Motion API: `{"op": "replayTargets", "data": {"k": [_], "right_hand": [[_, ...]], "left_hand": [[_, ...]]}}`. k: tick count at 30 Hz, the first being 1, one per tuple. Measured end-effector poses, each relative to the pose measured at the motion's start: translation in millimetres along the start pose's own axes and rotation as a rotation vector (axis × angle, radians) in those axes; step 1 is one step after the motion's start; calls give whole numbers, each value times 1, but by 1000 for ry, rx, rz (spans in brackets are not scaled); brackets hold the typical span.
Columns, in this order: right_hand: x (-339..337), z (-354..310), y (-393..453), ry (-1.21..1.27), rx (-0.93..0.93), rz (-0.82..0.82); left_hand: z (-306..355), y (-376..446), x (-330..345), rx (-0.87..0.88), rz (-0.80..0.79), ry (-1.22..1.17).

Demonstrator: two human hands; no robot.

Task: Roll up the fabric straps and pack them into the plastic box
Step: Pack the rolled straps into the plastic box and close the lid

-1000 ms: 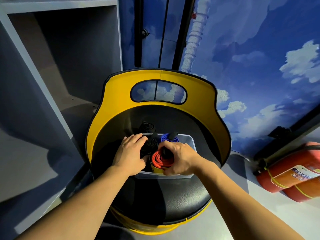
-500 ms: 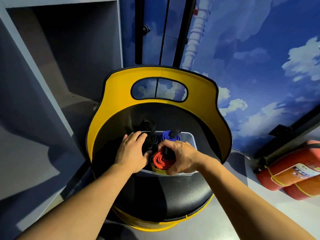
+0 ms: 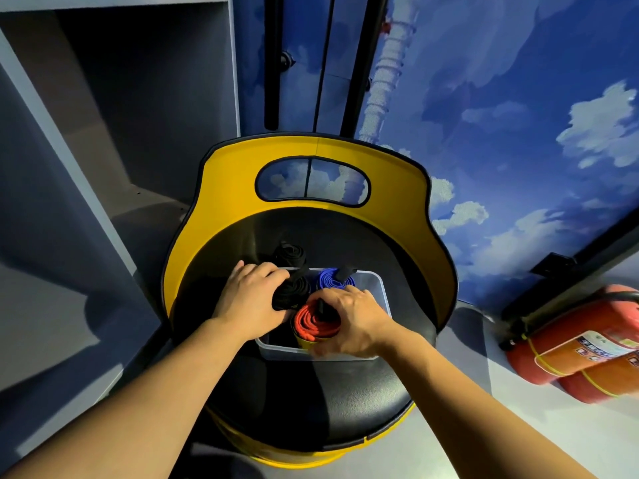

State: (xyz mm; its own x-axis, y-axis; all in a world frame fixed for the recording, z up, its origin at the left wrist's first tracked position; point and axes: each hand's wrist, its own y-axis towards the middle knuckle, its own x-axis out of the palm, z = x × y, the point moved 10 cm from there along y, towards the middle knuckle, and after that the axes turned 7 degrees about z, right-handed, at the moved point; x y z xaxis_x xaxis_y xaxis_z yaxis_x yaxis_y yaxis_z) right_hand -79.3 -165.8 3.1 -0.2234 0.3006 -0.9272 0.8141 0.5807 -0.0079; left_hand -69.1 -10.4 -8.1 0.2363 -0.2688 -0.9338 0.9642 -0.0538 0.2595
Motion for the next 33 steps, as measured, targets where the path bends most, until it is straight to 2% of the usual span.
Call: {"op": "replayTargets", "data": {"k": [7,13,19,24,33], "right_hand": [[6,4,4,2,-22,-30],[12,4,1,-102,-47,-2],[-2,0,-9,-21,-116,97],[-13,0,-11,-40,-147,189],[-9,4,-11,-55,-153,150]], "left_hand": [[2,-2,0,-22,33,0],[-4,-2,4,-30,-10,-19],[-7,-6,1,19,-98,-56],[-9,-8,-6,27,-77,-100],[-9,-8,-7,11,-80,-135]]}}
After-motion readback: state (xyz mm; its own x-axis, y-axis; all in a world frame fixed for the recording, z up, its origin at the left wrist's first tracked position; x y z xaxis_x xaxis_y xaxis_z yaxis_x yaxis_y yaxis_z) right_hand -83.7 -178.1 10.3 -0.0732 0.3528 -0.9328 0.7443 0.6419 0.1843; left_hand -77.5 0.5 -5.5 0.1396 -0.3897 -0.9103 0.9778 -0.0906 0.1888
